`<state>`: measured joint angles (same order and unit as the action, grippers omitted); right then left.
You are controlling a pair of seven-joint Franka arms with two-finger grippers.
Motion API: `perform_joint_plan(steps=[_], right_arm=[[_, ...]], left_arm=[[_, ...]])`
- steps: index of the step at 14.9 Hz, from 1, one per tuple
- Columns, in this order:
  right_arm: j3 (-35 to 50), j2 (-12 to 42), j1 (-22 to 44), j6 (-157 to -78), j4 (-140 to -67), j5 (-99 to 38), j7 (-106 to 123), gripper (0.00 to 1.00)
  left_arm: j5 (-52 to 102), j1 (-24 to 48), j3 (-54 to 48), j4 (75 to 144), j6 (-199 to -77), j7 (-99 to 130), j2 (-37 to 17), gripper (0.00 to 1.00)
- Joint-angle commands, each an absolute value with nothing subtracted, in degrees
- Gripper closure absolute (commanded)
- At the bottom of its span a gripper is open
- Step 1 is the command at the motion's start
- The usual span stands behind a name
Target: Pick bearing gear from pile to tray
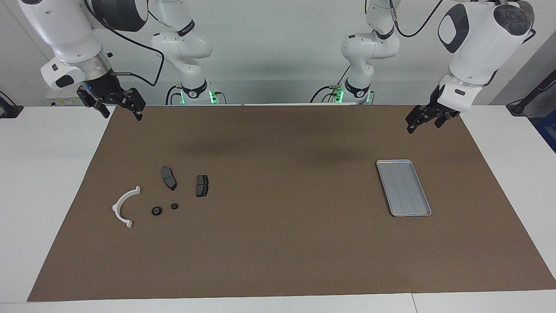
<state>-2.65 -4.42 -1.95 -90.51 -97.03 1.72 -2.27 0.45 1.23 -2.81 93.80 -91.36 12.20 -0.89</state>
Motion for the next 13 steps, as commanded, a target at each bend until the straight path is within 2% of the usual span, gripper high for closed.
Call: perform_joint_plan(steps=[1, 11, 13], right_arm=[[-1.93, -5.45, -2.72, -90.26, -97.65, 2.46, -4.13, 0.00], [-1.76, -5.10, -2.64, -91.14, -97.73, 1.76, -4.04, 0.01], [-1.76, -3.79, -2.90, -93.85, -98.08, 1.76, -3.69, 0.01]], left_arm=[[-0.35, 0.97, -2.99, 95.18, -92.20, 11.69, 0.26, 0.00], [-0.35, 0.97, -2.99, 95.19, -92.20, 11.69, 0.26, 0.00], [-0.35, 0.97, -2.99, 95.19, -92.20, 11.69, 0.26, 0.00]])
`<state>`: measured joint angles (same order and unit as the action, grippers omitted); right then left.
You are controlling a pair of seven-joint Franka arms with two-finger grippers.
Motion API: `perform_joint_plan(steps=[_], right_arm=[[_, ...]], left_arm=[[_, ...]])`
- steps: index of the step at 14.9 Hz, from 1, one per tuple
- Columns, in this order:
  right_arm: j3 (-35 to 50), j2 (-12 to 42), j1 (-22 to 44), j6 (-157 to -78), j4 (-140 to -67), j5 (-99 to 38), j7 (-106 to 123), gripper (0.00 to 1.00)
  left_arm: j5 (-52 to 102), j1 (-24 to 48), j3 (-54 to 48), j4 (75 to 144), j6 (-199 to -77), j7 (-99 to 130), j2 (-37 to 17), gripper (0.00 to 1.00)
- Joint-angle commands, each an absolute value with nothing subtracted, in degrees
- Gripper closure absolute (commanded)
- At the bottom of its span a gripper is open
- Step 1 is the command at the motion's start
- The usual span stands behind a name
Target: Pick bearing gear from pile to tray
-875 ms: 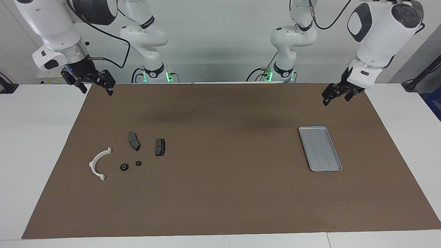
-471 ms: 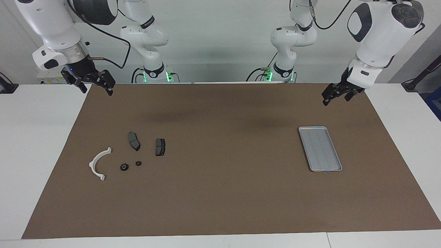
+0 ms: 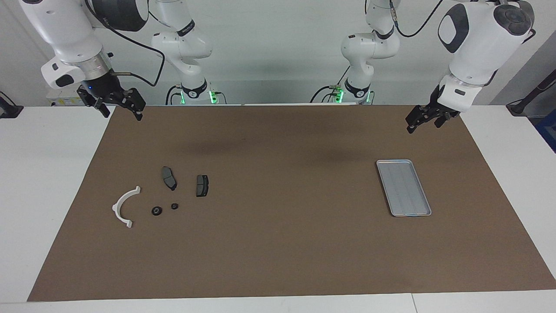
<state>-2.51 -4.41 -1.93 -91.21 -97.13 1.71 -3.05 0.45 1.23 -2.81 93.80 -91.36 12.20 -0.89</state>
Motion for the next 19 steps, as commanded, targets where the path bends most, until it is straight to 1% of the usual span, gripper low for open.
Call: perform_joint_plan(steps=[1, 10, 15, 19], right_arm=[[-1.76, -2.47, -2.99, -95.61, -98.26, 1.67, -3.00, 0.02], [-1.67, 13.43, -4.04, -112.05, -96.60, 1.32, 0.52, 0.05], [-1.76, 19.50, -5.01, -118.64, -96.68, 1.23, 1.93, 0.07], [-1.67, 22.23, -4.92, -121.72, -96.77, 1.14, 2.02, 0.08]], left_arm=[[-0.35, 0.97, -2.99, 95.19, -92.20, 11.69, 0.26, 0.00], [-0.35, 0.97, -2.99, 95.19, -92.20, 11.69, 0.26, 0.00], [-0.35, 0.97, -2.99, 95.19, -92.20, 11.69, 0.26, 0.00], [-0.35, 0.97, -2.99, 95.19, -92.20, 11.69, 0.26, 0.00]])
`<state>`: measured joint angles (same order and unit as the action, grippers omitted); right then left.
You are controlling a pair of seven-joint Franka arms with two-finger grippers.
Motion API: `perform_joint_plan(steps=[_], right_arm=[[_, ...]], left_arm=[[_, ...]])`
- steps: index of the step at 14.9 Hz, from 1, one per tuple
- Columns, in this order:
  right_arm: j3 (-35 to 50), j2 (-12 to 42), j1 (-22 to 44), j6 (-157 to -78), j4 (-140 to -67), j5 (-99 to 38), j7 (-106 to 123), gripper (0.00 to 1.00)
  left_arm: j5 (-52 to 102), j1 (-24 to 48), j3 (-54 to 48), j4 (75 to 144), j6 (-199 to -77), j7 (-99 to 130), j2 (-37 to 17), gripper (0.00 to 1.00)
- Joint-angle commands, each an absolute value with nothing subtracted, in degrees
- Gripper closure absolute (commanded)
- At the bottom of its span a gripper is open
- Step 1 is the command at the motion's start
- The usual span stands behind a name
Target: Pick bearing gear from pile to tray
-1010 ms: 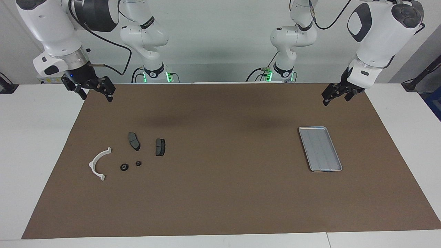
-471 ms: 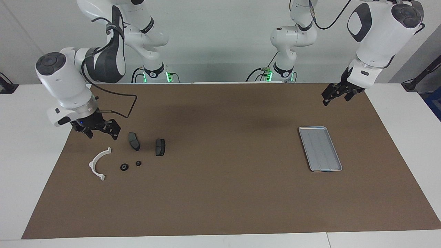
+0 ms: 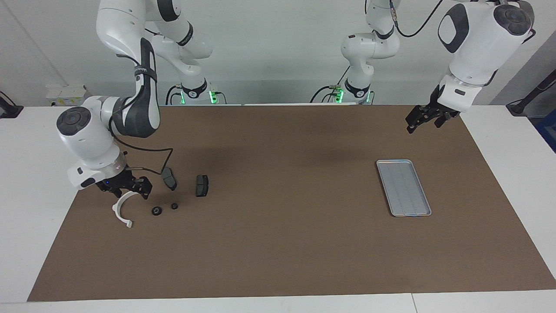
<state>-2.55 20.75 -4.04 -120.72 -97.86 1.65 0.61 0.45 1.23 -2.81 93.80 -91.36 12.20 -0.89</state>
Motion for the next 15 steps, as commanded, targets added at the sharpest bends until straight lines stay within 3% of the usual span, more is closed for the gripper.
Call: perform_joint_plan(steps=[1, 15], right_arm=[[-1.67, 22.58, -4.92, -122.51, -96.77, 1.23, 1.93, 0.08], [-1.32, 27.77, -2.81, -127.97, -97.12, 0.18, 1.76, 0.08]], left_arm=[[-0.35, 0.97, -2.99, 95.19, -92.20, 11.69, 0.26, 0.00], [-0.35, 0.97, -2.99, 95.19, -92.20, 11.69, 0.26, 0.00]])
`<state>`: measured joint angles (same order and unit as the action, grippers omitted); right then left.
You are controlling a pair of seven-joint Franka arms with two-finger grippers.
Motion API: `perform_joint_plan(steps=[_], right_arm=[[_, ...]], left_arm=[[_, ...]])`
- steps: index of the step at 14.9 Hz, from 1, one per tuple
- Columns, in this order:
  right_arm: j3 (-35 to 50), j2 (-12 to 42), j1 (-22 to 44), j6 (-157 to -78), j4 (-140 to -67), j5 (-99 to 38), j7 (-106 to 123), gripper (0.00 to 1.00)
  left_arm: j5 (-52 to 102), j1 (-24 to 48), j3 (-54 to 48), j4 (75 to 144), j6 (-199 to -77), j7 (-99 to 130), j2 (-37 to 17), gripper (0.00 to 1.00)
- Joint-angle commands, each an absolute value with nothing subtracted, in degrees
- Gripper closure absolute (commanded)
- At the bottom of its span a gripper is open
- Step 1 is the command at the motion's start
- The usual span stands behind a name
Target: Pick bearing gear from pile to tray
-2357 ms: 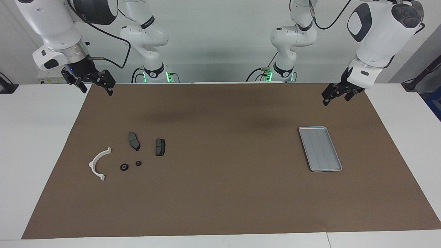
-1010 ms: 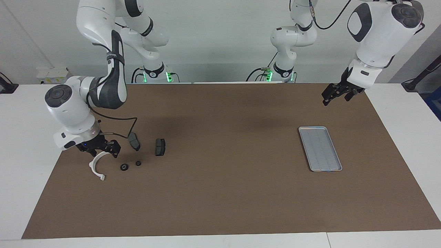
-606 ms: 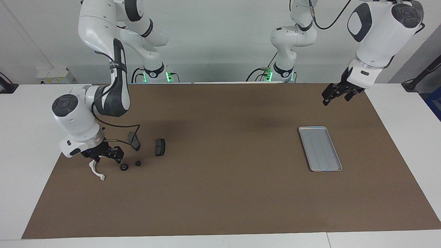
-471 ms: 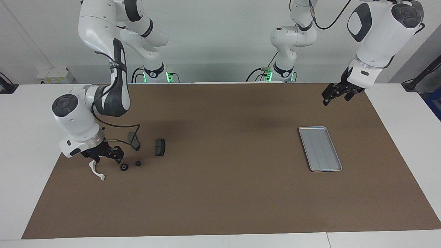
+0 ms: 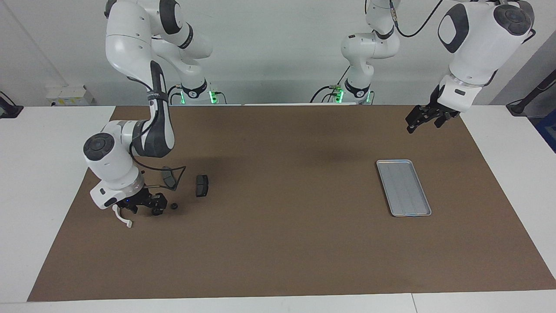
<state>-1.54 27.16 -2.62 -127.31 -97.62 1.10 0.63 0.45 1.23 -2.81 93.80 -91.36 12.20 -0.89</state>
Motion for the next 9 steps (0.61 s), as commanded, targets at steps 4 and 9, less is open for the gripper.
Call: perform_joint_plan(steps=[4, 9], right_arm=[[-1.32, 28.47, -2.55, -128.58, -97.56, 0.09, 1.67, 0.08], [-1.32, 28.48, -2.46, -128.85, -98.70, 0.09, 1.85, 0.08]], left_arm=[[-0.35, 0.97, -2.99, 95.19, -92.20, 11.69, 0.26, 0.00], [-0.35, 0.97, -2.99, 95.19, -92.20, 11.69, 0.26, 0.00]])
